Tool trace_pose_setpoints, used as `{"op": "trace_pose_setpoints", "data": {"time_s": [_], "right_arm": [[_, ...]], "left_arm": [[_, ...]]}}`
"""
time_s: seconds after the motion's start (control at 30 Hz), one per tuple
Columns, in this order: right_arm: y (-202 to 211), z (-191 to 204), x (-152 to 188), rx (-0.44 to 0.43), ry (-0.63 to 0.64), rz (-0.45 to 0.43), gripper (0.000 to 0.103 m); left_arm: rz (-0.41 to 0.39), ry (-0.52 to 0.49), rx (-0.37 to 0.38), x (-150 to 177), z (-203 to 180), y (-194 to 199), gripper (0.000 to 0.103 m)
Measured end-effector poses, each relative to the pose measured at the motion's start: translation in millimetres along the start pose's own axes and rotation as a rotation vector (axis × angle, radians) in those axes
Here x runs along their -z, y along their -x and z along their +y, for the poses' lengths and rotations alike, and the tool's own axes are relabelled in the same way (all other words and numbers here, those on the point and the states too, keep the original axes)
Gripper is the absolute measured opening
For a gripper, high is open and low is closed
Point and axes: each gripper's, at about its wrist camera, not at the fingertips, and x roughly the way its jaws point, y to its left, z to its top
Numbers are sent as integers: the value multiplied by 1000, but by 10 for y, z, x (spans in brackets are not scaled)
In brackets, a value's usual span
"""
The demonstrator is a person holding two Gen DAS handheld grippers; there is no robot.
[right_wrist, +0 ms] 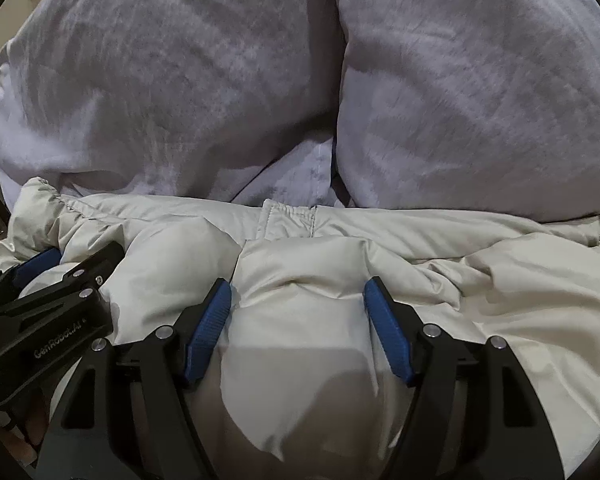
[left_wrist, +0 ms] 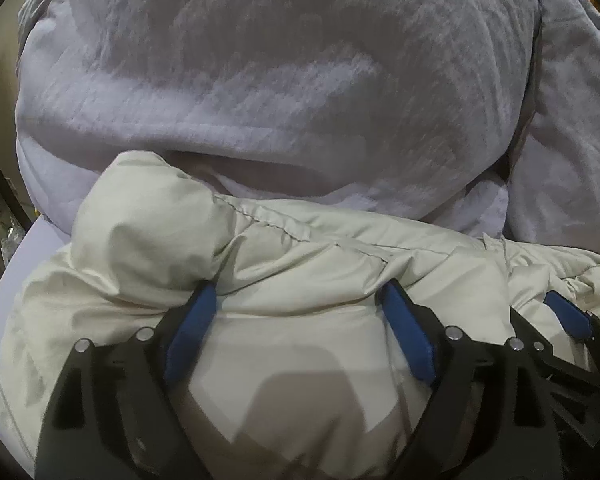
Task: Fold large clothes
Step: 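Release the hem and press the folded jacket flat with both grippers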
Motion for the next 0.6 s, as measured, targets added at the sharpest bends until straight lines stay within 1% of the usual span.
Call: {"op": "trace_pose_setpoints", "data": {"time_s": [0.13, 0.2, 0.33, 0.5, 0.6], "right_arm": [[-94, -31, 0, -15, -13, 6, 73], [-125, -53, 0, -22, -18, 8, 74], [-260, -70, -10, -27, -24, 6, 75], [-206, -142, 48, -24, -26, 2, 76], [-184, -102, 83, -21, -24, -3, 77]], "left_arm": [[6, 4, 9, 32, -98, -103, 89], [10, 5, 11, 52, -61, -248, 90], [12, 2, 8, 114, -120, -358, 91], [15, -3, -1, 142, -259, -455, 91], [15, -6, -9, 130, -340, -545, 91]]}}
